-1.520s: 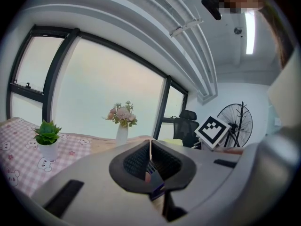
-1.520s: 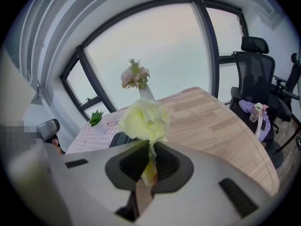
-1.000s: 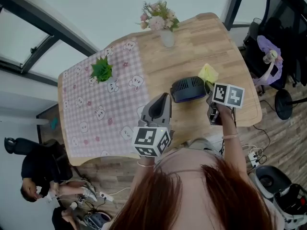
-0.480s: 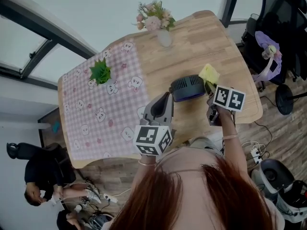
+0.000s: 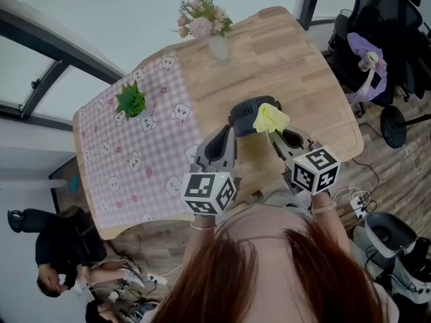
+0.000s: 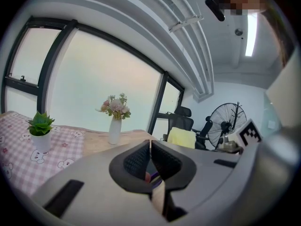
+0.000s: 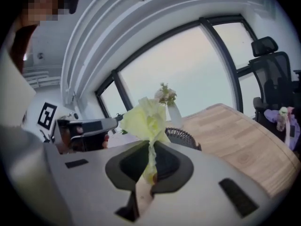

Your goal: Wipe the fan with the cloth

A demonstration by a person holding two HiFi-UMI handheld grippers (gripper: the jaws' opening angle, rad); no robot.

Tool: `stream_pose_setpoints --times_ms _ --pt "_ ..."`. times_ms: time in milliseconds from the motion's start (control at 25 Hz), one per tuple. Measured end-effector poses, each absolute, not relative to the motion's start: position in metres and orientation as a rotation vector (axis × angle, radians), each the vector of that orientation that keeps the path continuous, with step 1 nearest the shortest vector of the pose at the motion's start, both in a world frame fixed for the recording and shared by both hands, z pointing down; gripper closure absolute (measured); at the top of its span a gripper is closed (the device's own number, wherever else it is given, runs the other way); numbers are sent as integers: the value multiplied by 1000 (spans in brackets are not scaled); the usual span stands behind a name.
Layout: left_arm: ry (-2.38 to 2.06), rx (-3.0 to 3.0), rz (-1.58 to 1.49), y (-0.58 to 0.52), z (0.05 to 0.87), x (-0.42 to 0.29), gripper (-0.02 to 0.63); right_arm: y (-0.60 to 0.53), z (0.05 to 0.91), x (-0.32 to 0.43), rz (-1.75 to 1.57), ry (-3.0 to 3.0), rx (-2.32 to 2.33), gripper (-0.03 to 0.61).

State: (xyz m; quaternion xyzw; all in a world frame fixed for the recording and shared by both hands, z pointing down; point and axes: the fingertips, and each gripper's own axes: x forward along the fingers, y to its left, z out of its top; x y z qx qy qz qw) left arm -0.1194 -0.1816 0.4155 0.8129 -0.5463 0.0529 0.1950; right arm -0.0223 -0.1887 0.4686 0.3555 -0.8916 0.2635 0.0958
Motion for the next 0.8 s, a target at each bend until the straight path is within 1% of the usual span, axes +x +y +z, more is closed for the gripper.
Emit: stream_pose_setpoints --times_ms 320,600,800 --pt "-1532 2263 150 -176 416 -117 600 -147 515 -51 554 -2494 834 560" --pt "-1550 2257 165 -165 416 -120 600 -150 560 -62 578 -2290 811 560" --pt "-1592 2238 167 -160 411 -128 600 -174 554 -66 600 -2289 910 560"
